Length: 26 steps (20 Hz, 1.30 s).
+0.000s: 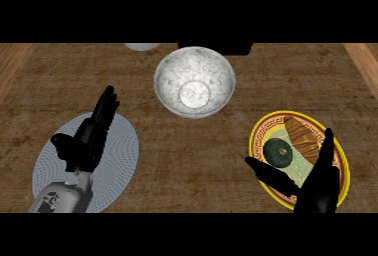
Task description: Pick the squash from the plate and place it in the bowl
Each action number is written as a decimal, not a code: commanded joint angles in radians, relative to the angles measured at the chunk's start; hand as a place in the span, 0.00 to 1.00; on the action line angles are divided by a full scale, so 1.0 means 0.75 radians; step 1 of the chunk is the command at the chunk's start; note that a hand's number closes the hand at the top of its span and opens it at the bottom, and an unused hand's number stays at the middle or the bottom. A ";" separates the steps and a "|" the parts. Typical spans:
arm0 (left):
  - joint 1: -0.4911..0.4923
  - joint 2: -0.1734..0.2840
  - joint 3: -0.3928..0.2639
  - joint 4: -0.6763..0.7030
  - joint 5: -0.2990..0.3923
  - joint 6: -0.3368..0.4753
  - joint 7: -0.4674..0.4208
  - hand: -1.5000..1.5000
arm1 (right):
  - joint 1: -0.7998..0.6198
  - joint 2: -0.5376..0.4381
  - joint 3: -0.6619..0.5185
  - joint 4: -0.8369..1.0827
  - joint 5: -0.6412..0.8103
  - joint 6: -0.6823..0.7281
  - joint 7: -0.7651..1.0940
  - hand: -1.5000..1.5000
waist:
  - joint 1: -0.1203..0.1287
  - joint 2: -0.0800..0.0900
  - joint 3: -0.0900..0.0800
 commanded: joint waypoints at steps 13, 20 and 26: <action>-0.041 -0.087 0.052 0.033 -0.085 -0.055 0.025 0.50 | -0.119 0.000 -0.034 0.282 -0.284 -0.343 -0.095 0.00 | 0.005 0.003 0.001; -0.014 -0.101 0.116 0.041 -0.120 -0.109 -0.009 0.50 | -0.121 0.000 0.013 0.419 -0.329 -0.468 -0.179 0.00 | 0.004 0.001 0.000; 0.071 -0.108 0.121 -0.005 -0.107 -0.156 -0.035 0.50 | -0.099 0.000 -0.114 0.570 -0.338 -0.395 -0.244 0.00 | 0.007 0.001 0.000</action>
